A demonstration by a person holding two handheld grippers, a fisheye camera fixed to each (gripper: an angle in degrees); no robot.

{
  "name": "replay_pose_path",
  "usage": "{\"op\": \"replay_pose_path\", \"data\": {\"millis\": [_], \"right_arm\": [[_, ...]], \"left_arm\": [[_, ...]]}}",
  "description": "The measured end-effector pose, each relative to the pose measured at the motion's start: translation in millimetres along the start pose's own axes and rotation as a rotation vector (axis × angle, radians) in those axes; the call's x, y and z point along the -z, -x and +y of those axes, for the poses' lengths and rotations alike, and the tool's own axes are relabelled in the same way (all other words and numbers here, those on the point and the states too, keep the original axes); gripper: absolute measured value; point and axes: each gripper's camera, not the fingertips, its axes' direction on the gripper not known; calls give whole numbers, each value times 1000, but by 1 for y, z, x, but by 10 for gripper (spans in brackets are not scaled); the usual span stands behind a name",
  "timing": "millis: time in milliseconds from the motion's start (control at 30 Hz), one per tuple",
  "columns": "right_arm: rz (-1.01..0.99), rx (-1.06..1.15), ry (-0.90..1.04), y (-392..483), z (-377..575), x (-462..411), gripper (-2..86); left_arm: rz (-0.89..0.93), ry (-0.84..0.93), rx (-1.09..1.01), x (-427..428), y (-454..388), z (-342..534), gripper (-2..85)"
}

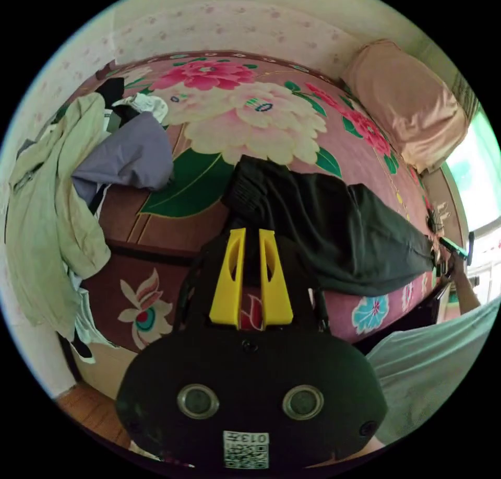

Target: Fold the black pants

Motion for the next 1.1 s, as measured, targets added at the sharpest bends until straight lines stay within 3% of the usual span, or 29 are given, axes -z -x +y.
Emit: {"op": "replay_pose_path", "data": {"millis": [133, 233, 300, 467, 533, 667, 733, 833, 933, 1100], "right_arm": [[-341, 399, -94, 169, -78, 44, 57], [-617, 604, -109, 296, -134, 74, 81], [-690, 723, -77, 372, -162, 91, 91], [-671, 966, -69, 536, -200, 131, 125], [-541, 1061, -4, 595, -200, 129, 121], [-405, 1135, 115, 620, -199, 128, 45], [-617, 1027, 64, 578, -224, 175, 36], [-773, 941, -80, 510, -238, 249, 32], [-839, 999, -168, 481, -211, 307, 31], [-611, 1228, -128, 531, -129, 307, 31]], "left_arm": [[-35, 143, -82, -22, 19, -23, 119], [-100, 269, -233, -42, 17, -15, 82], [-72, 244, -258, -32, 22, -14, 48], [5, 216, -123, -1, 53, -5, 20], [49, 204, -58, 10, 70, 5, 17], [135, 202, -6, 20, 98, 18, 15], [191, 189, 19, 27, 119, 27, 15], [246, 180, 33, 33, 141, 38, 17], [308, 168, 59, 38, 163, 47, 24], [315, 124, 144, 62, 210, 68, 36]]}}
